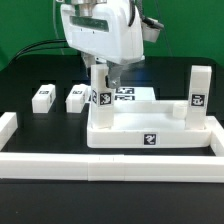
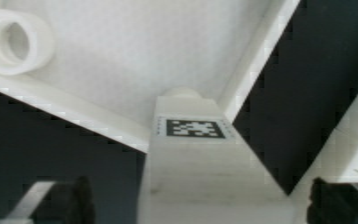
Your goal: Assemble desk
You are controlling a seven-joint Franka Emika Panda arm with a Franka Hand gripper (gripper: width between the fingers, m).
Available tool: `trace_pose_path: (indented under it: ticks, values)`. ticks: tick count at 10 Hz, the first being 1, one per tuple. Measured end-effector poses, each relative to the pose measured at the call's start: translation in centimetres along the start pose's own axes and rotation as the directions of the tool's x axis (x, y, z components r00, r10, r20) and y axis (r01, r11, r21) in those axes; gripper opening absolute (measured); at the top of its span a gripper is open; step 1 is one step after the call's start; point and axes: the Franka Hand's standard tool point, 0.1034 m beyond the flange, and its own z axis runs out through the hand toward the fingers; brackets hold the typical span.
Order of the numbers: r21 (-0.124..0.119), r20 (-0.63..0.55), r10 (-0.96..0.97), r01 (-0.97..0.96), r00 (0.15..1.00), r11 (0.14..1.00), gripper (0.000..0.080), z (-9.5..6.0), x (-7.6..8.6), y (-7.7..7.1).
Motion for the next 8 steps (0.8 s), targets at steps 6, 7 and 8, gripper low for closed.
trace_pose_path:
  ticks: [6, 7, 8]
  values:
    - [-0.039, -0.012, -0.573, 0.572, 0.820, 0.819, 0.0649, -0.12, 0.07, -0.19]
    - [-0.043, -0.021, -0.675, 0.674, 0.737, 0.737, 0.0649, -0.18, 0.39, -0.20]
    - [-0.053, -0.026, -0.746, 0.744, 0.666, 0.666, 0.0649, -0.26, 0.56, -0.30]
